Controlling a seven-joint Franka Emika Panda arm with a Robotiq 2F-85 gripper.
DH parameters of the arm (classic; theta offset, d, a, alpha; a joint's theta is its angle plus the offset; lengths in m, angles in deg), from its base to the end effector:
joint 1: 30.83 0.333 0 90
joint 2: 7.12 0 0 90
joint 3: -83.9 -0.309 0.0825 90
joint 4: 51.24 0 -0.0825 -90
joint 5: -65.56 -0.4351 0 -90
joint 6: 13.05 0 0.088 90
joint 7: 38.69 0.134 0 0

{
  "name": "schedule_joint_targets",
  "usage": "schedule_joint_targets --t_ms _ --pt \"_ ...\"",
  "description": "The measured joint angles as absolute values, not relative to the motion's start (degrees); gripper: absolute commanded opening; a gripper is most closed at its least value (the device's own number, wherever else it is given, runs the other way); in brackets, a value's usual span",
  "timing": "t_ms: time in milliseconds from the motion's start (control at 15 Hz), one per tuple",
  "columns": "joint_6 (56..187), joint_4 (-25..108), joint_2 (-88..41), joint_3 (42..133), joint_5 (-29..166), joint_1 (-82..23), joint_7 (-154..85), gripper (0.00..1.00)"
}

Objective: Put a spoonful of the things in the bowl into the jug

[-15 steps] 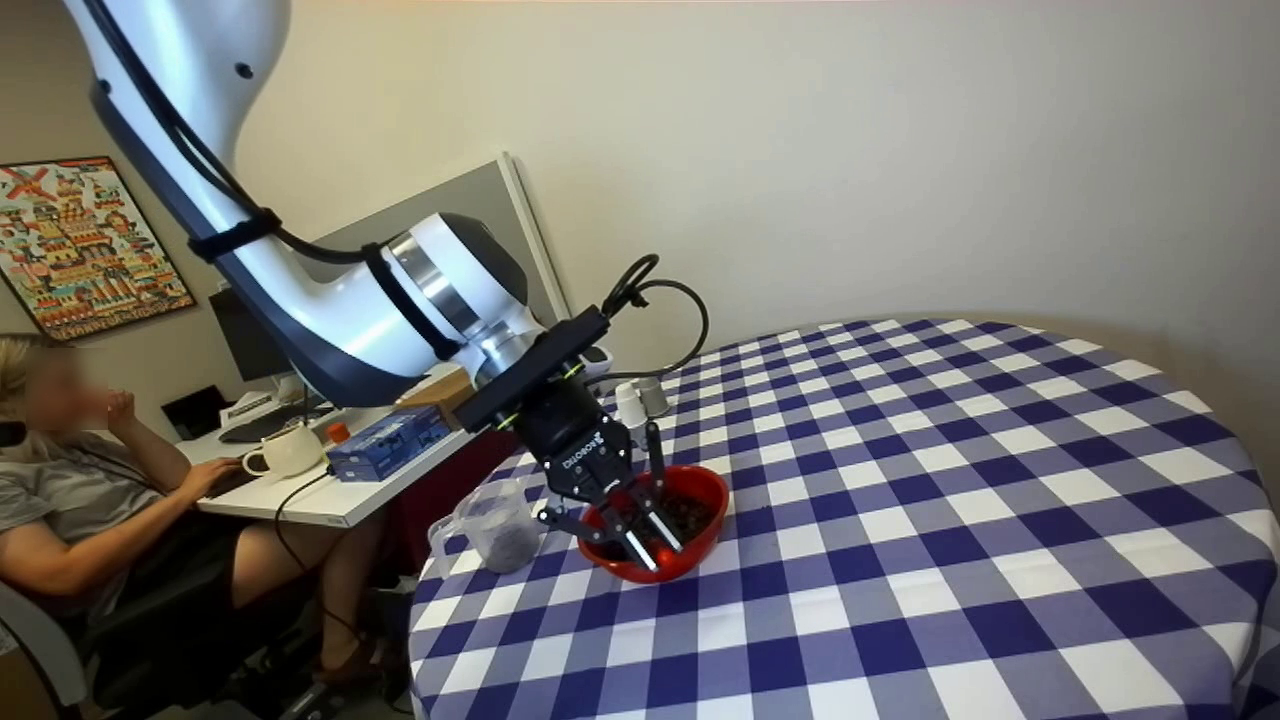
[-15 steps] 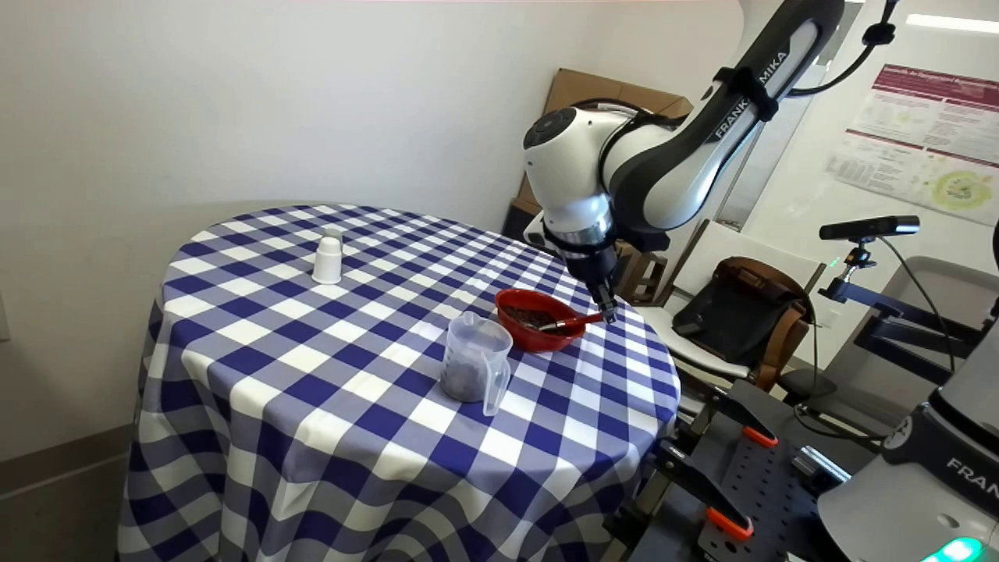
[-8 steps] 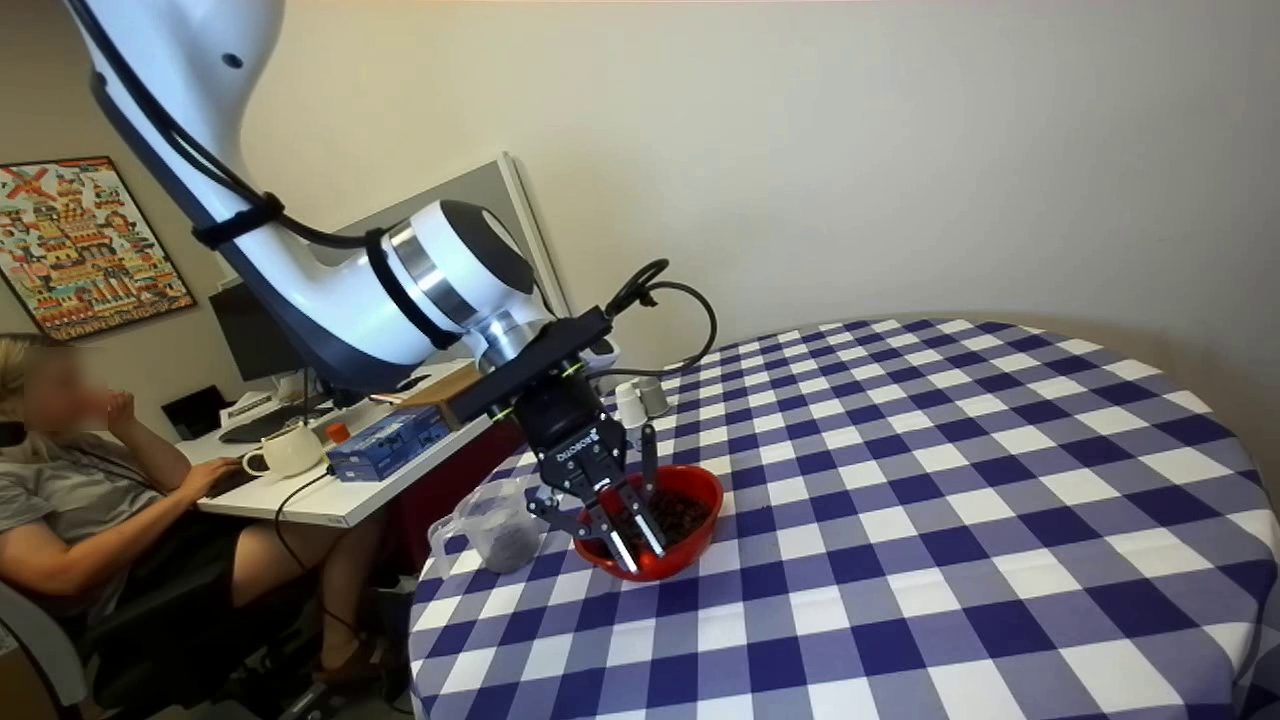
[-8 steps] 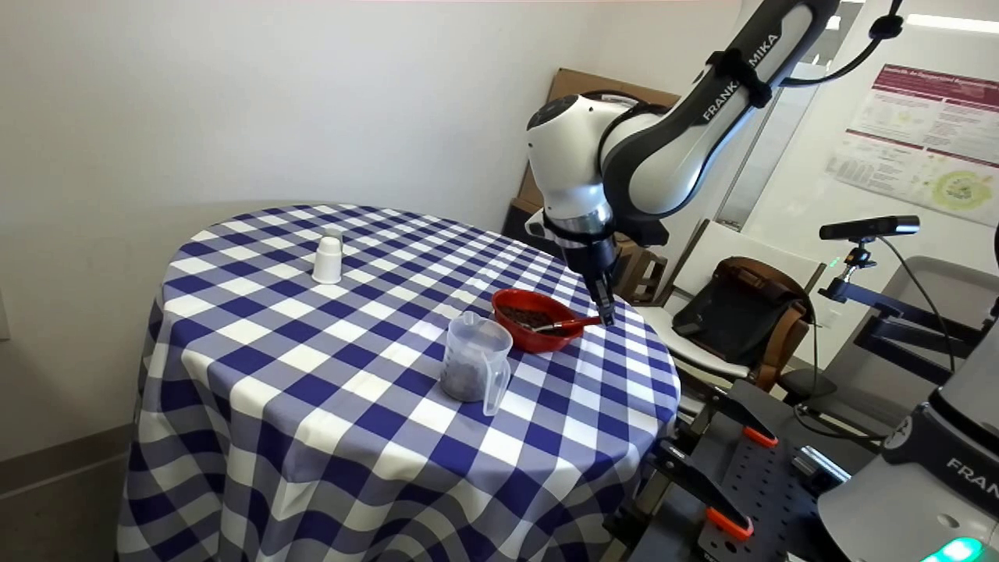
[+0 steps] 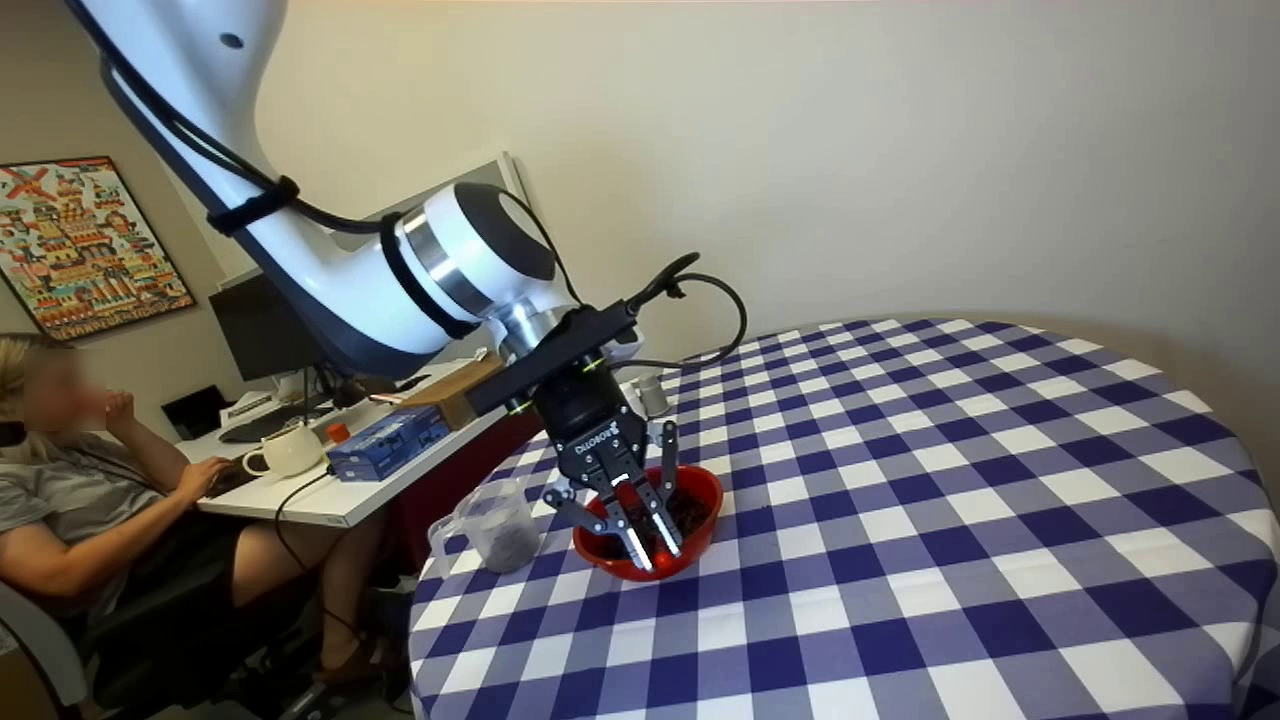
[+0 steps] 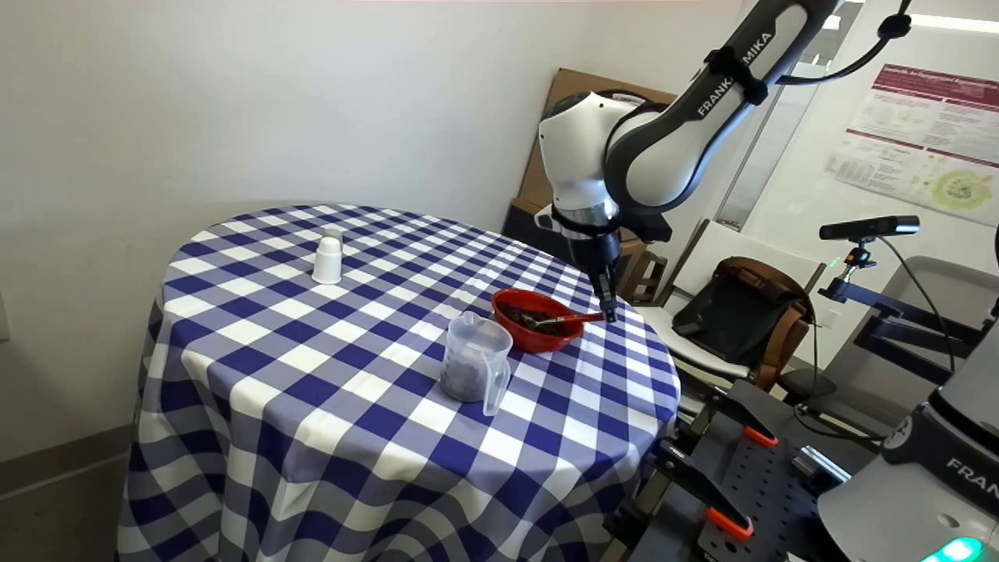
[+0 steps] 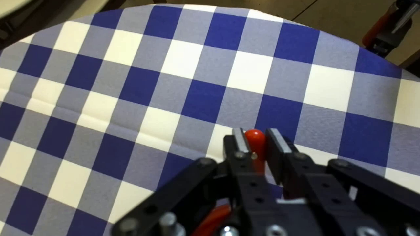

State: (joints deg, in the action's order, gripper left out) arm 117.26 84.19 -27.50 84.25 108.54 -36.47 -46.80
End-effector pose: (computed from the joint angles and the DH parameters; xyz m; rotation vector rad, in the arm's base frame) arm 0.4655 -0.0802 0.0771 2.5283 0.8678 -0.6483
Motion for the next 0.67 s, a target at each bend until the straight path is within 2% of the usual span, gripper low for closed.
schedule_joint_targets --t_ms 667 --pt "118.4 84.3 -25.4 85.7 101.4 -37.2 -52.3 0.05"
